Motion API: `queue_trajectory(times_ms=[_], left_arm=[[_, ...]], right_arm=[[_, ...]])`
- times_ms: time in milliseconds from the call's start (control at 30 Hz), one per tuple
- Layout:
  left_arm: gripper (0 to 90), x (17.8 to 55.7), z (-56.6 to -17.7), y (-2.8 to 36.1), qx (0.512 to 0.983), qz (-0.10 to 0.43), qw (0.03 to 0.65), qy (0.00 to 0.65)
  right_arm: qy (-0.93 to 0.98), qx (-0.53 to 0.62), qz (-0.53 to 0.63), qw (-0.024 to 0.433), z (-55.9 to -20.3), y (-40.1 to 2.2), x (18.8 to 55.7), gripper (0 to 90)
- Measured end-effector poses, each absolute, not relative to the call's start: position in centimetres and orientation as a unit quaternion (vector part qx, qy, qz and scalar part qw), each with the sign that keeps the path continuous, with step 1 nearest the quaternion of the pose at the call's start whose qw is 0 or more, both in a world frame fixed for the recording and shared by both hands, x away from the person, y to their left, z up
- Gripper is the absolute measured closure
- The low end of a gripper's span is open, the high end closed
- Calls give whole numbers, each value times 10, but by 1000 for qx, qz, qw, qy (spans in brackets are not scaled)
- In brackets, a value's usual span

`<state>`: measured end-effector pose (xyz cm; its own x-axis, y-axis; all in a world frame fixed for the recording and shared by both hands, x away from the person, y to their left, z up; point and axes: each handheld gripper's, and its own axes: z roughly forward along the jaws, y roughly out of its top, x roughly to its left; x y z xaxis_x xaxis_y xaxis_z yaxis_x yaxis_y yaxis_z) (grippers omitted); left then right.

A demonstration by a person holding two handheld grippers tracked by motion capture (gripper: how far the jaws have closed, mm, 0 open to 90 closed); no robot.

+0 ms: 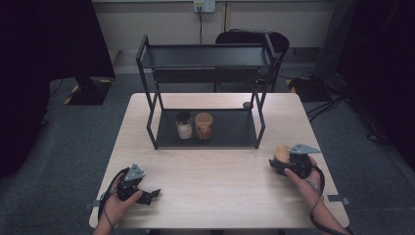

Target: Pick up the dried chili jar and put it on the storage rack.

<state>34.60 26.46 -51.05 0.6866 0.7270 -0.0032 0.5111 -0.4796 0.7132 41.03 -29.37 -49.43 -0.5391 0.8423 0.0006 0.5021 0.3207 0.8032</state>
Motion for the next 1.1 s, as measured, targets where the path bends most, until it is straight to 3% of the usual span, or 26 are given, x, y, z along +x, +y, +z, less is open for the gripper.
queue_trajectory(times_ms=[1100], left_arm=[[2, 346, -510, 265, 847, 152, 356, 365]], right_arm=[[814, 379, 400, 186, -481, -251, 422, 255]])
